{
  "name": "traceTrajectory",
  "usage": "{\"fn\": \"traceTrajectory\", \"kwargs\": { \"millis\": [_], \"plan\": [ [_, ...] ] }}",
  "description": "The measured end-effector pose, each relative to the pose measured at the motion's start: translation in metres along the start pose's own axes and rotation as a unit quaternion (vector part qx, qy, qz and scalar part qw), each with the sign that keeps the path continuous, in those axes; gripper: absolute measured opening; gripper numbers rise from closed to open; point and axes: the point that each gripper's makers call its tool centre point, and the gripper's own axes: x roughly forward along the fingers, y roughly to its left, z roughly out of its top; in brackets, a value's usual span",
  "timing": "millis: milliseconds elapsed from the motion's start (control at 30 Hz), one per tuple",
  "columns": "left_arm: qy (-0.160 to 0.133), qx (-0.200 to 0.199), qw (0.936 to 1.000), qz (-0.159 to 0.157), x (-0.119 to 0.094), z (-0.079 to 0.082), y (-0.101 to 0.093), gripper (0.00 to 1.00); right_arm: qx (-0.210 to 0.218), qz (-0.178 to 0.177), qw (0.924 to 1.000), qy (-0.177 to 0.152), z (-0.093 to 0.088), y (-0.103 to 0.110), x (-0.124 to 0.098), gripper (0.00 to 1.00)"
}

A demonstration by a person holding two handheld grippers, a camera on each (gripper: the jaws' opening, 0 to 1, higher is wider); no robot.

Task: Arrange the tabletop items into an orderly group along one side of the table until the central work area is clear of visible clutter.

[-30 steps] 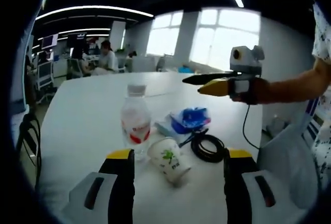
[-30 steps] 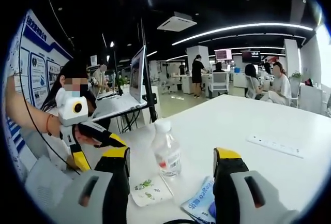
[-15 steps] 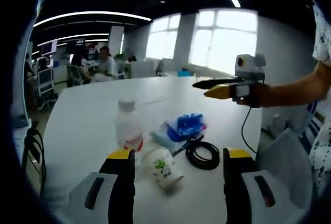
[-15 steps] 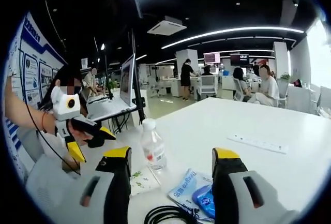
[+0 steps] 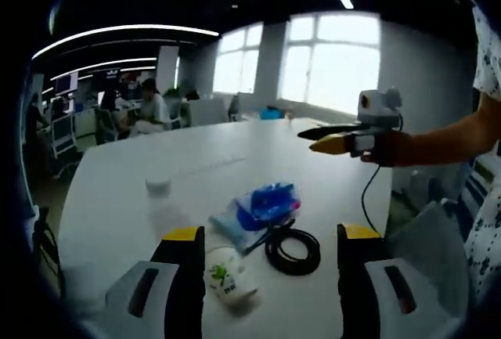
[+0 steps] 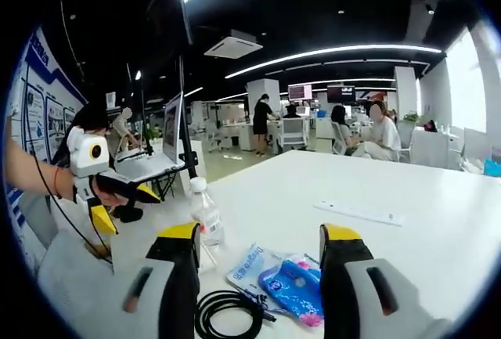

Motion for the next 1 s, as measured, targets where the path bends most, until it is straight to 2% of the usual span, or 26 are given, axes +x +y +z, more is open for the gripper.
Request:
{"fn": "traceTrajectory", "kwargs": {
  "millis": [367,567,833,1000],
  "plan": [
    [0.0,0.012,0.9998,-0.014,0.031,0.012,-0.028,0.65,0.012,-0.059,0.9981,-0.009,-0.006,-0.045,-0.036,0.57],
    [-0.003,0.016,0.9998,-0.007,0.048,0.019,-0.034,0.64,0.015,-0.082,0.9965,-0.002,-0.013,-0.064,-0.052,0.55],
    [0.005,0.021,0.9997,-0.015,0.074,0.019,-0.042,0.65,0.024,-0.108,0.9938,0.004,-0.024,-0.086,-0.065,0.55],
    [0.003,0.023,0.9996,-0.018,0.084,0.023,-0.042,0.65,0.026,-0.111,0.9935,0.007,-0.028,-0.095,-0.069,0.55]
  ]
}}
